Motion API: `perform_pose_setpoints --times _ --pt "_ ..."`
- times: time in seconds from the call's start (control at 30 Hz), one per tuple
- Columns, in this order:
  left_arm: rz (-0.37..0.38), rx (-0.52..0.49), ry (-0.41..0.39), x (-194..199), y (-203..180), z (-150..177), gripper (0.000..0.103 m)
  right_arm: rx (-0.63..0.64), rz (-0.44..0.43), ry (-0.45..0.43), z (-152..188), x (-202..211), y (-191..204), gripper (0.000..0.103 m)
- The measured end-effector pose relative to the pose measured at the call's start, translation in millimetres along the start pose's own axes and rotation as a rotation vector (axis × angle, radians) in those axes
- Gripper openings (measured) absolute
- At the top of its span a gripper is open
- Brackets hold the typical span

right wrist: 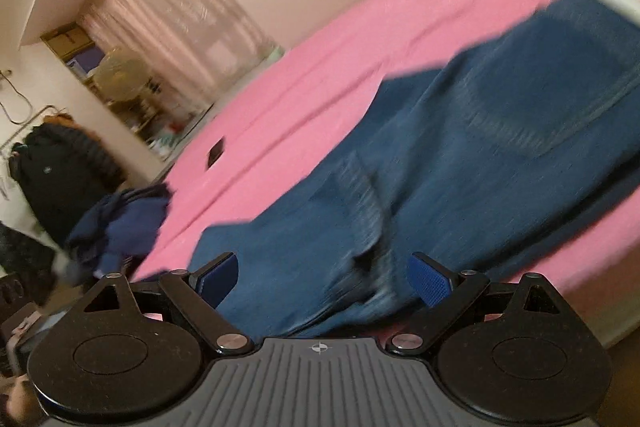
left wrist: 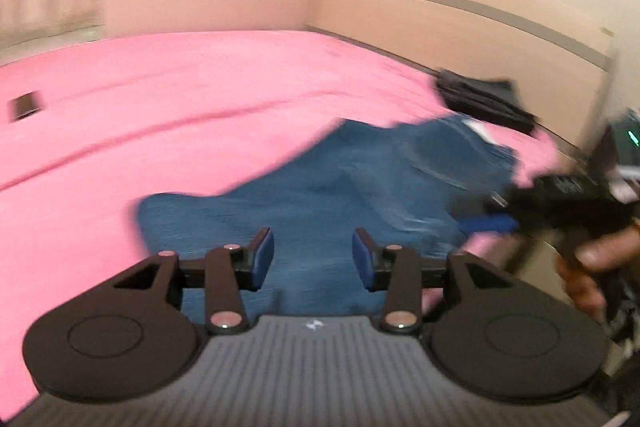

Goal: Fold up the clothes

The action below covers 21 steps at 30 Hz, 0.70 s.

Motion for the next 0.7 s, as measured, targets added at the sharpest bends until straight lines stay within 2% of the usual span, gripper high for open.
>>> perform_pose_setpoints --times 0.1,0.2,0.33,0.4,0.53,0.6,0.63,0.7 --pt "-0.068 0.03 0.015 1 23 5 0.037 -0.066 0.043 0.039 12 -11 -1 0.094" --pt "-0.054 0.036 0.029 -3 29 9 0.037 -0.123 0.032 0.071 20 -14 -3 0.094" --pt "-0.014 0.003 0.041 -9 22 15 0.037 -0.093 -0.037 -0.016 9 -9 10 0.094" --pt "-0.003 -0.013 0.045 -15 18 18 0.037 -0.085 -0.034 -0.037 2 -11 14 0.094" --pt "-0.016 -0.061 0.058 -19 12 28 0.037 -0.129 0.025 -0.003 -1 -33 5 0.094" --pt "-0.01 -0.056 0.071 -23 13 32 0.037 -0.157 0.058 0.004 -1 -39 -1 0.073" --pt "-0.008 -0.056 0.073 -24 14 33 0.037 -0.168 0.076 0.005 -1 -42 -4 0.053" --pt "-0.003 -0.06 0.072 -25 13 34 0.037 -0.199 0.106 -0.001 -1 -41 -11 0.024"
Point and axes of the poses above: each gripper's, at about its wrist camera, not at the fingertips, and x roughly against the way its jaws point, y to its left, z to its underside, the point moved 5 cm from there along -x, roughly the way its jaws point, and after that the axes turned 9 degrees about y, right-handed, at the moved point
